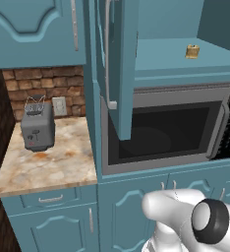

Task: Get the candle and the liquor from the cabinet and move them to the dining counter.

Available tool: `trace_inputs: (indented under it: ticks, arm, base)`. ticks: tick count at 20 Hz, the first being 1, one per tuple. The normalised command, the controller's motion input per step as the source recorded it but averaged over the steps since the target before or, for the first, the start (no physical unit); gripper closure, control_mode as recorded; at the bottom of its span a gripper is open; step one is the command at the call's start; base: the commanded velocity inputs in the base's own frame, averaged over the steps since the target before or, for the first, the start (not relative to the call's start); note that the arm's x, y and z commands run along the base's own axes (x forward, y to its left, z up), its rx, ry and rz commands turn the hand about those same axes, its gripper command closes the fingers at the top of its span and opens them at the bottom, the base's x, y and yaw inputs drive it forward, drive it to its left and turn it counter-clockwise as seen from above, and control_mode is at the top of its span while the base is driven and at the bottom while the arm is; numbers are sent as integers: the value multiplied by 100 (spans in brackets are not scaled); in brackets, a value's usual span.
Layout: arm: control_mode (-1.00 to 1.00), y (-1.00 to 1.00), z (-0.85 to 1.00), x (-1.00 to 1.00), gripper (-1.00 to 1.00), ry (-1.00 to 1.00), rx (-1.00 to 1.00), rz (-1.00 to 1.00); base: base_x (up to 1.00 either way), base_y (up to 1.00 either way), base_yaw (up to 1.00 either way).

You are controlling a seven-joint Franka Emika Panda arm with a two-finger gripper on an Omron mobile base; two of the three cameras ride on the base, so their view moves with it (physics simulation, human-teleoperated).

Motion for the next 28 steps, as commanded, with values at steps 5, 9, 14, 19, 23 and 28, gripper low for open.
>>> trace_inputs:
  ticks: [5, 9, 14, 19, 23, 28]
  arm:
    - [-100, -21, -5, -9, -100, -4, 0, -2]
    - [-100, 20, 0, -33, -100, -14, 1, 0]
    - [-100, 69, -3, -19, -100, -19, 6, 0]
    - [-100, 80, -2, -2, -100, -19, 7, 0]
    - [-100, 69, 0, 0, -100, -14, 11, 0]
    - [-100, 49, 0, 0, -100, -12, 16, 1]
  base:
    - [0, 0, 0]
    - [0, 0, 0]
    - [0, 0, 0]
    - [0, 0, 0]
    - [0, 0, 0]
    - [0, 0, 0]
